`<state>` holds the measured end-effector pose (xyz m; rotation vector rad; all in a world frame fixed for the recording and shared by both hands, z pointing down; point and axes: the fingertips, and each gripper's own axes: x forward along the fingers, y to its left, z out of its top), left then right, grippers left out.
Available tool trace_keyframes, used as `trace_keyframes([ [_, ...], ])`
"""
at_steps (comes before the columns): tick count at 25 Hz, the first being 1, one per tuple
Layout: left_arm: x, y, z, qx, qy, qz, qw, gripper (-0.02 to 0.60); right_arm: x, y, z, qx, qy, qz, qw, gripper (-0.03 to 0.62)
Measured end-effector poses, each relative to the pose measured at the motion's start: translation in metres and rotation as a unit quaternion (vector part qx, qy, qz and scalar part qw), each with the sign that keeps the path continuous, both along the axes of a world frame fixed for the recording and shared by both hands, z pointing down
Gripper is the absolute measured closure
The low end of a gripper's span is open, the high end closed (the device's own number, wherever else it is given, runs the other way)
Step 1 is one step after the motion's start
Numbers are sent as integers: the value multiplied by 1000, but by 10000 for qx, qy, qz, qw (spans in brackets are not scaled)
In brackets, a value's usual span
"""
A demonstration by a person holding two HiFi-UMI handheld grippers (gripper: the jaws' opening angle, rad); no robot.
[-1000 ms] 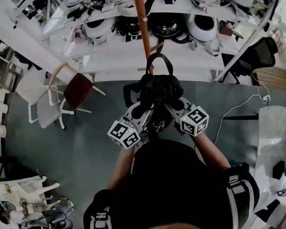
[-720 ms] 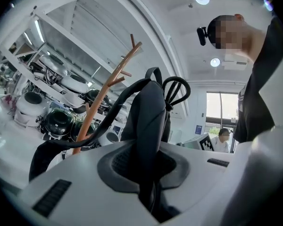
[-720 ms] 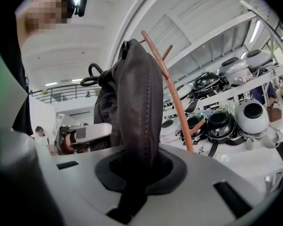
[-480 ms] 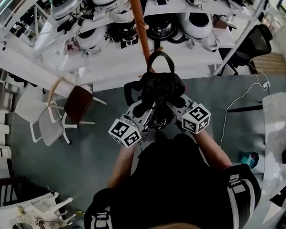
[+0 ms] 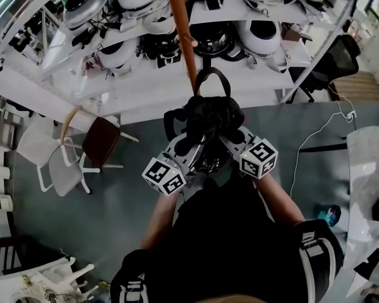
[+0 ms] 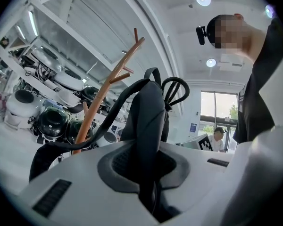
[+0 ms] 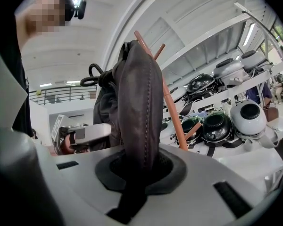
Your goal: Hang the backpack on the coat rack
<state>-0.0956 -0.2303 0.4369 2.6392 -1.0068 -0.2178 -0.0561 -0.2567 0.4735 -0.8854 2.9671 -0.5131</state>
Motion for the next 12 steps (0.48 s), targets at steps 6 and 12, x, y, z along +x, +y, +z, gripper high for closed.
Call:
trace_keyframes([
  [6, 7, -27, 0, -35, 36, -196, 9998, 528, 5, -33, 0, 57, -14, -224, 9997, 542],
  [12, 8, -58, -5, 8, 60, -422, 9991, 528, 4, -66, -6, 97, -57, -426, 9990, 542],
])
